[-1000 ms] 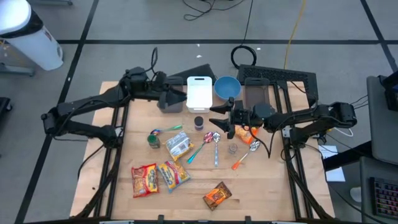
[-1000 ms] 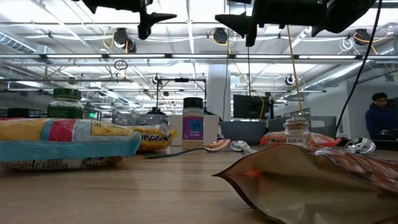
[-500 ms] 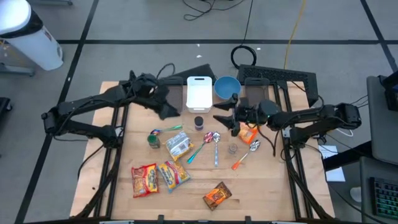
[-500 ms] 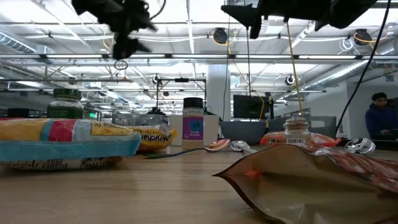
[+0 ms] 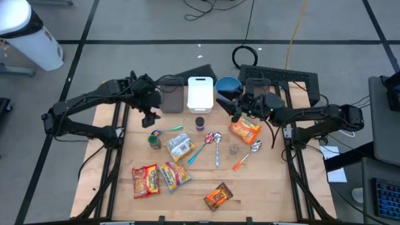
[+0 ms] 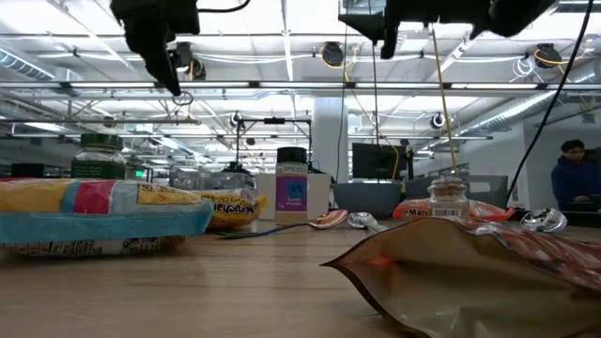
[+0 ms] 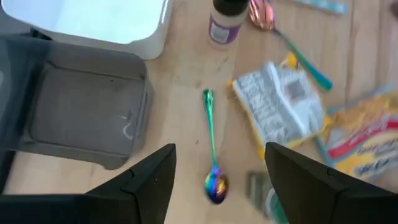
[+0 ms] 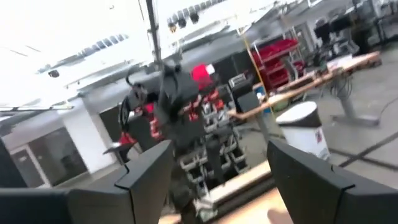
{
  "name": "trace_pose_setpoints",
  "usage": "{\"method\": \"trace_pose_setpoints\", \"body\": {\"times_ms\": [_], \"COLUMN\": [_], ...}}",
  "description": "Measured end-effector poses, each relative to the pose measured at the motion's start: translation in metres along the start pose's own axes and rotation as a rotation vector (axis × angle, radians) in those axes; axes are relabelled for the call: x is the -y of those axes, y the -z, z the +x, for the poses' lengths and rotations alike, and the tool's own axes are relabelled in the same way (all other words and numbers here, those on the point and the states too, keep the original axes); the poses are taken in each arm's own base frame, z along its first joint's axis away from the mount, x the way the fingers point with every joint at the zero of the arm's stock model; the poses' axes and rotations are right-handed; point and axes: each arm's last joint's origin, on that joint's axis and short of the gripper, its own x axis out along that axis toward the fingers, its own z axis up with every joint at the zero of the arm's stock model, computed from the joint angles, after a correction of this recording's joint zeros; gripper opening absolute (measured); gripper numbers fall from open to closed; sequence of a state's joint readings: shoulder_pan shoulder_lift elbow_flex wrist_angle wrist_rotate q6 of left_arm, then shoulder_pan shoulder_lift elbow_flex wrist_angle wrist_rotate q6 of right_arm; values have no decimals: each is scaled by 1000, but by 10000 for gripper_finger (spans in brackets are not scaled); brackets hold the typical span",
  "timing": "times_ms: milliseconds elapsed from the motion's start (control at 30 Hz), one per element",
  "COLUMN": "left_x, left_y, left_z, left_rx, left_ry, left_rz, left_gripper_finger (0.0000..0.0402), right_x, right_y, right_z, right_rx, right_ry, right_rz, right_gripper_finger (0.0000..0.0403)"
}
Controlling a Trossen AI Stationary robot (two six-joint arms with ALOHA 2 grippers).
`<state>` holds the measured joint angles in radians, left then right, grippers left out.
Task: Pick & Place Food Item
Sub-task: Put the left blue spoon into the left black bin
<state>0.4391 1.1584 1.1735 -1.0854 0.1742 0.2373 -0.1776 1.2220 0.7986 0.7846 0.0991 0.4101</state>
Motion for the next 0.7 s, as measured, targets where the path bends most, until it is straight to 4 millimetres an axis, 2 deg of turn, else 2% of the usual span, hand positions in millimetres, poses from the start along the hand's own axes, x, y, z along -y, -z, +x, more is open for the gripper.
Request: {"method": "trace_pose_setpoints", "body": {"times_ms": [200, 467, 567, 700], "left_x": [0, 0, 0, -1], "left_y": [17, 49, 50, 42], "left_z": [21, 56, 63, 67], "left_rx": [-78, -198, -175, -85], "left_ry": [73, 181, 175, 154], "left_rz": [67, -60, -84, -101], "left_gripper_finger": [257, 257, 257, 257], "right_x": [-4, 1, 2, 4], "right_y": [-6, 2, 6, 11], "right_z": [13, 17, 18, 19], "right_rx": [-64, -74, -96, -115], "right_ry": [39, 94, 103, 111], "right_rz": [-46, -33, -23, -9], "right_gripper_finger": [256, 256, 256, 256]}}
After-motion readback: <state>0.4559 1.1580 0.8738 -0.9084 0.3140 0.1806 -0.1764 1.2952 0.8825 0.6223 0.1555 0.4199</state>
